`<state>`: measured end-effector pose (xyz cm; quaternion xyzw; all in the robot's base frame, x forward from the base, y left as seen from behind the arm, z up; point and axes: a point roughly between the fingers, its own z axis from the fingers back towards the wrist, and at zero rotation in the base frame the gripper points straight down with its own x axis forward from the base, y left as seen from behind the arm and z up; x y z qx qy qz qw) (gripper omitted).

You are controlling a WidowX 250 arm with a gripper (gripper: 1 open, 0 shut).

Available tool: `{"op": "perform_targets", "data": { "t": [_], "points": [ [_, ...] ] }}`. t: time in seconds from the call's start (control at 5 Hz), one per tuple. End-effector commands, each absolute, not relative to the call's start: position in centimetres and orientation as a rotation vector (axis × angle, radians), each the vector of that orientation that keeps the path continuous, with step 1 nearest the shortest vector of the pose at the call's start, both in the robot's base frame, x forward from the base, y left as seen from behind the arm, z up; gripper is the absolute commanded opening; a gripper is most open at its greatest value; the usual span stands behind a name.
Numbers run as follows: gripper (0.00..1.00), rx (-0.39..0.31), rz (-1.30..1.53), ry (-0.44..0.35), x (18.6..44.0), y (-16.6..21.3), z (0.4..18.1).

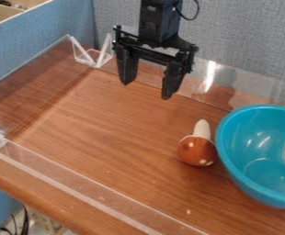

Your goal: Put the mushroom in the blue bowl

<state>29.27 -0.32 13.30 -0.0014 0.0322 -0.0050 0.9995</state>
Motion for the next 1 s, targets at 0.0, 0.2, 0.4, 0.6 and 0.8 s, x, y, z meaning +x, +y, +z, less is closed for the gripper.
{"op": "perform_targets", "data": {
  "t": [0.0,0.2,0.4,0.6,0.8],
  "points": [
    [1.0,-0.004,-0.022,0.068,29.4,0.4,13.9],
    [1.0,-0.005,-0.012,0.073,29.3,-0.3,13.9],
    [1.0,-0.008,-0.01,0.075,29.1,-1.3,14.1],
    [1.0,-0.011,0.0,0.076,29.1,-1.9,14.2],
    [1.0,-0.015,0.03,0.077,30.1,-1.0,13.8]
  ]
}}
